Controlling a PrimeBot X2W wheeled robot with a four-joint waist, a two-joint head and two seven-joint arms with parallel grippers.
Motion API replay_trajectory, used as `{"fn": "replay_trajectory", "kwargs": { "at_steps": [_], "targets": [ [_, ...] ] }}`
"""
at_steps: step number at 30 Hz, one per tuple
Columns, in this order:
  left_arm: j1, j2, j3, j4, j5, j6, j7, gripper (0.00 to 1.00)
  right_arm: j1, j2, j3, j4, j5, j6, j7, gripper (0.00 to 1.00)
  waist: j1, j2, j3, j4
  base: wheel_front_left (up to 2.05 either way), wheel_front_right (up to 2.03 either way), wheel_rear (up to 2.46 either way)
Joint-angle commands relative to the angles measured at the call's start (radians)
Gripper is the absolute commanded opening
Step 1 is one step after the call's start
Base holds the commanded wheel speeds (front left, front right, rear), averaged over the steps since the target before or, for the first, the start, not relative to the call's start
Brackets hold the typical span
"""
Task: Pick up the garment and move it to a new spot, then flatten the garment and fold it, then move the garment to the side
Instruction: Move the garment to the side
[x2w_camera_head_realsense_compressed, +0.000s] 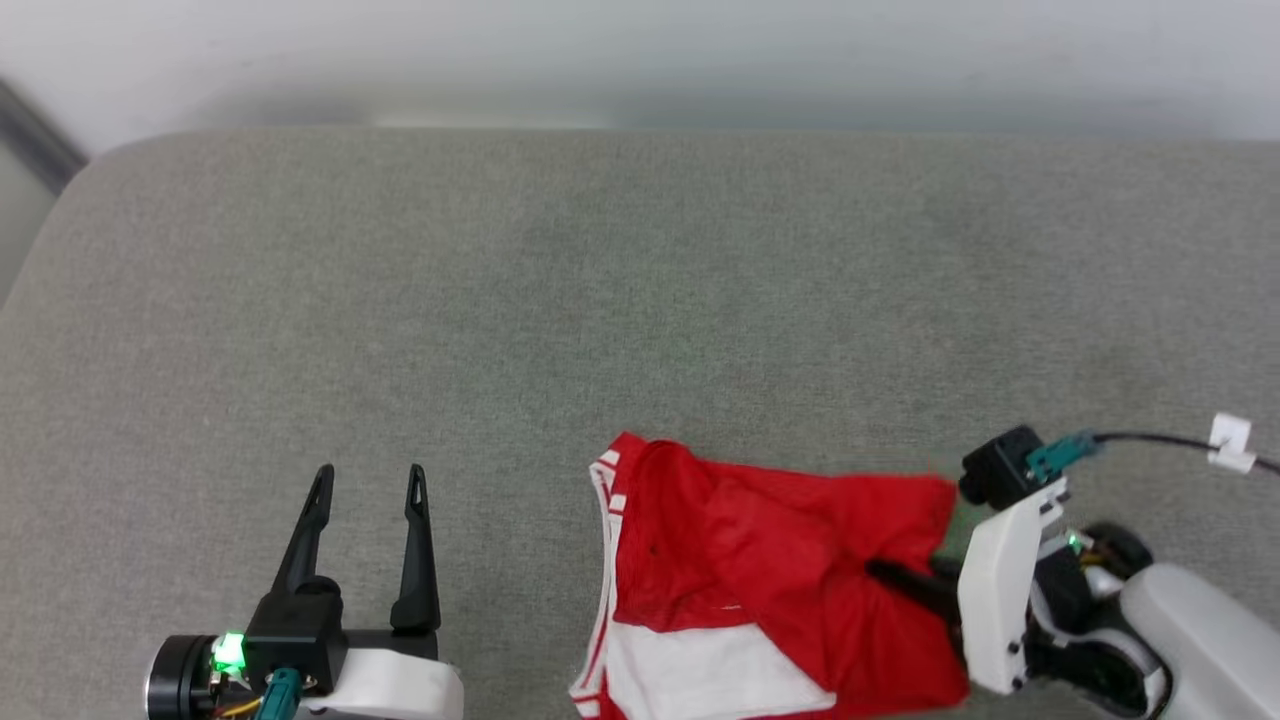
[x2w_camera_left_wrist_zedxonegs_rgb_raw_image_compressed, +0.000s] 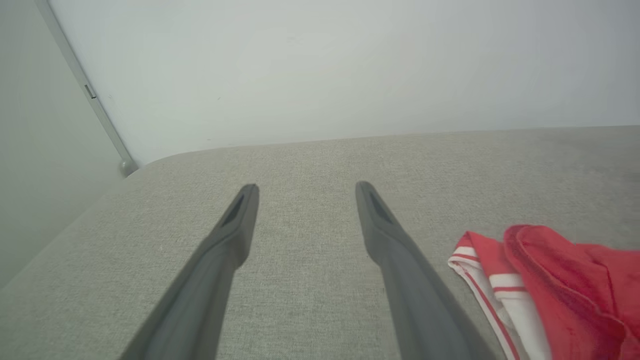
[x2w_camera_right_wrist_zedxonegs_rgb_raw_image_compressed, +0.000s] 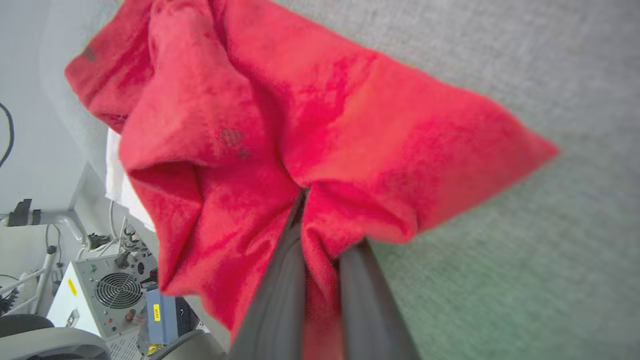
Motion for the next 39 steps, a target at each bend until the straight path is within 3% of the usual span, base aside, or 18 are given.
{"fn": "replay_trajectory", "kwargs": {
  "at_steps": [1,11,20,30,39],
  "targets": [
    [0.012,-0.002,0.001,-0.001,-0.004,0.007,-0.002,1.0,-0.038,-0.025,0.004,-0.019,-0.01,-0.001,-0.013,0.0,-0.0001,0.0,-0.031,-0.018,0.0,0.0,0.0],
    [0.063,-0.003,0.014,-0.021,-0.017,0.021,-0.002,1.0,-0.177,-0.196,0.075,-0.225,-0.093,-0.001,-0.015,0.0,-0.0001,0.0,-0.077,-0.144,0.0,0.0,0.0],
    [0.034,-0.001,0.041,-0.049,-0.015,0.019,-0.002,1.0,-0.246,-0.323,0.029,-0.304,-0.134,-0.001,-0.001,0.0,-0.0001,0.0,-0.002,-0.293,0.0,0.0,0.0],
    [-0.051,0.028,0.033,-0.084,0.018,-0.005,-0.002,1.0,-0.297,-0.429,-0.076,-0.077,-0.247,-0.001,-0.068,0.0,-0.0001,0.0,0.152,-0.337,0.0,0.0,0.0],
    [-0.109,0.073,0.026,-0.135,0.035,-0.003,-0.002,1.0,-0.408,-0.412,-0.17,0.214,-0.39,-0.001,-0.135,0.0,-0.0001,0.0,0.302,-0.34,0.0,0.0,0.0]
  ]
}}
